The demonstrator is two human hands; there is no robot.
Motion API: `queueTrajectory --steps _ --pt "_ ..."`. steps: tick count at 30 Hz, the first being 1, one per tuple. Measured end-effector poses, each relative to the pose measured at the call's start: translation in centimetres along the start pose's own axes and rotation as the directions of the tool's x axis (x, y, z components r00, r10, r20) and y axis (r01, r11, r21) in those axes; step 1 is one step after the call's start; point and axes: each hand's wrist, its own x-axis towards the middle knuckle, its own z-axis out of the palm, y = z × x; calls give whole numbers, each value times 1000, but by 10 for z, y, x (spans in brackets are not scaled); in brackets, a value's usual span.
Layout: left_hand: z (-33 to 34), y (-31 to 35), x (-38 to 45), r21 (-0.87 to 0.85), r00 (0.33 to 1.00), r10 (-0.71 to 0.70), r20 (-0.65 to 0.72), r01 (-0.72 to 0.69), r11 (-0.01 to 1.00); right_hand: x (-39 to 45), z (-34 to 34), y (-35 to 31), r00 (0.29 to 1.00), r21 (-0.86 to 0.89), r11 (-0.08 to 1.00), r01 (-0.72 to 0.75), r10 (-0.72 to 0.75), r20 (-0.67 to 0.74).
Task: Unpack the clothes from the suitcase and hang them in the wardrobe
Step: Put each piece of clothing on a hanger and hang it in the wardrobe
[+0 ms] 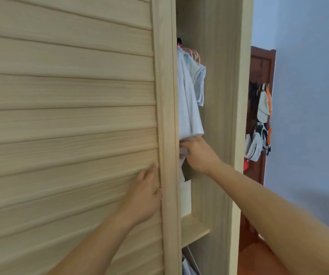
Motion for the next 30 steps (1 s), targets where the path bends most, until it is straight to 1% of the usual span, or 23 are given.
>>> queueTrajectory --steps 1,2,3,4,5,6,7,8,9,10,11,12,13,15,18,20,21,23,25,28,30 --pt "10 -1 0 -33 1000 -22 -2 22 999 -16 -7 15 988 -40 998 -40 33 -150" --pt "21 1 4 -65 999 -40 -23 39 997 -34 -17 30 956 -103 992 -75 42 -290" --pt "33 4 8 -79 998 -47 -45 44 996 -50 -22 46 920 -130 984 -124 65 -387" --pt "45 9 13 -76 997 -48 -58 44 996 -65 -29 57 893 -106 977 -183 120 -433" --pt "58 16 19 -62 997 -48 -68 44 997 -79 -34 70 877 -35 965 -258 219 -428" --pt "71 24 24 -35 995 -57 -81 55 998 -89 -34 84 868 75 944 -323 327 -374" --pt "84 34 28 6 992 -84 -95 85 996 -97 -36 99 867 194 904 -382 423 -263" --pt "96 44 33 59 988 -112 -104 119 991 -105 -38 111 869 304 850 -431 482 -115" --pt "108 52 38 111 986 -130 -109 142 984 -113 -39 121 867 386 793 -471 497 37" --pt "120 59 44 145 984 -139 -107 154 977 -120 -39 131 860 434 747 -504 480 173" --pt "129 64 49 165 984 -143 -102 159 973 -127 -39 139 847 425 732 -532 455 276" --pt "137 68 55 179 985 -144 -97 160 971 -134 -37 148 827 394 732 -556 442 347" --pt "144 71 60 194 984 -145 -101 162 968 -139 -34 158 811 349 744 -570 439 387" --pt "157 75 66 271 985 -134 -110 159 949 -146 -29 176 783 298 748 -593 449 429" --pt "172 83 71 415 994 -80 -69 101 904 -156 -32 197 736 231 735 -638 494 463" --pt "180 89 75 424 994 -93 -63 111 899 -161 -35 207 725 196 741 -642 503 471" --pt "183 89 77 416 991 -100 -87 127 901 -163 -38 211 724 193 743 -640 501 474" --pt "189 87 78 431 987 -68 -146 125 893 -168 -41 219 714 201 732 -651 502 487" --pt "191 85 79 484 991 -44 -130 102 869 -173 -44 225 698 196 721 -664 505 507" --pt "194 93 86 502 992 -111 -53 123 856 -177 -47 229 705 201 727 -657 497 507" --pt "198 99 88 520 986 -162 -45 161 839 -178 -49 226 712 227 724 -651 478 515"
